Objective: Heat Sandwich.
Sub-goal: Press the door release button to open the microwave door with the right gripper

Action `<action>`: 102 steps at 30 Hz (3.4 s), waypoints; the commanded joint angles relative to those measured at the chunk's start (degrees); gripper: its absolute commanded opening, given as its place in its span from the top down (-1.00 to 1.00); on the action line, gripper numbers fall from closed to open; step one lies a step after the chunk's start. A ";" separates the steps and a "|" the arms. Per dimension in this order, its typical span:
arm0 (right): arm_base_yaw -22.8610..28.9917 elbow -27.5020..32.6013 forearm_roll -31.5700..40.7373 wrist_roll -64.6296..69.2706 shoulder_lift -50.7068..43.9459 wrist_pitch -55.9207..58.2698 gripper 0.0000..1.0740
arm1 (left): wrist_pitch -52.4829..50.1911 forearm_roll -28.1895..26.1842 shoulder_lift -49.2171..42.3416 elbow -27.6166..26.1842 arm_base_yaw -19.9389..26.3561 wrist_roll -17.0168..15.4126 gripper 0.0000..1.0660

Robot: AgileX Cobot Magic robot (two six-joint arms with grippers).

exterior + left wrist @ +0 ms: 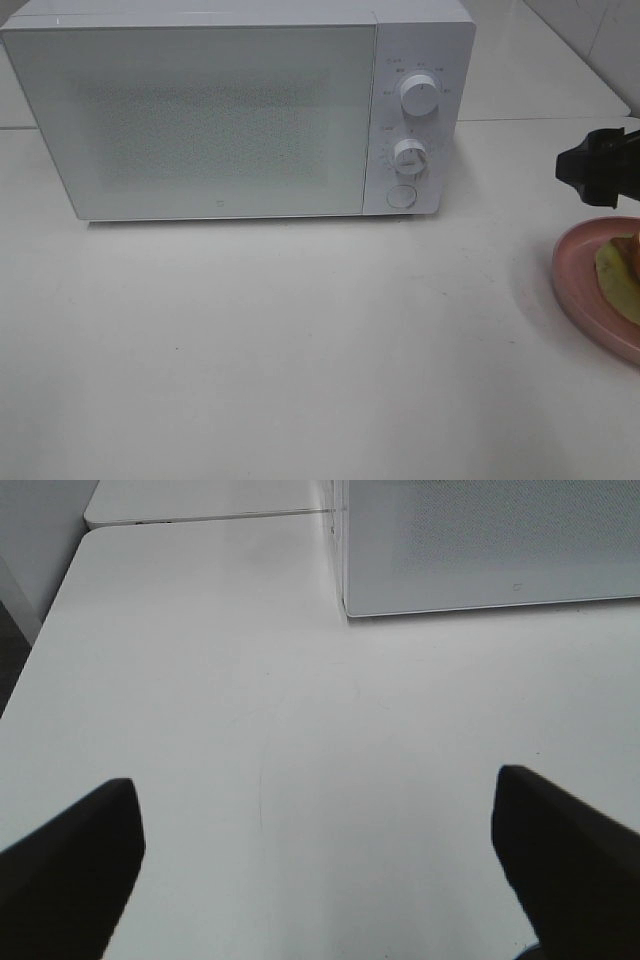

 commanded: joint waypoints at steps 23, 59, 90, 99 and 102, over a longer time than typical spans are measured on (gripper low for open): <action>22.98 4.35 34.78 -23.20 16.62 -40.51 -0.42 | -0.52 -0.34 -1.55 0.23 0.11 0.06 -0.67; 40.97 4.35 51.62 -12.61 25.32 -50.13 -0.42 | -0.52 -0.34 -1.55 0.23 0.11 0.06 -0.67; 40.97 4.35 50.94 62.68 25.32 -46.98 0.36 | -0.52 -0.34 -1.55 0.23 0.11 0.06 -0.67; 40.97 4.35 50.94 65.09 25.32 -46.98 0.99 | -0.52 -0.34 -1.55 0.23 0.11 0.06 -0.67; 40.97 4.35 50.94 65.03 25.32 -46.98 0.99 | -0.52 -0.34 -1.55 0.23 0.11 0.06 -0.67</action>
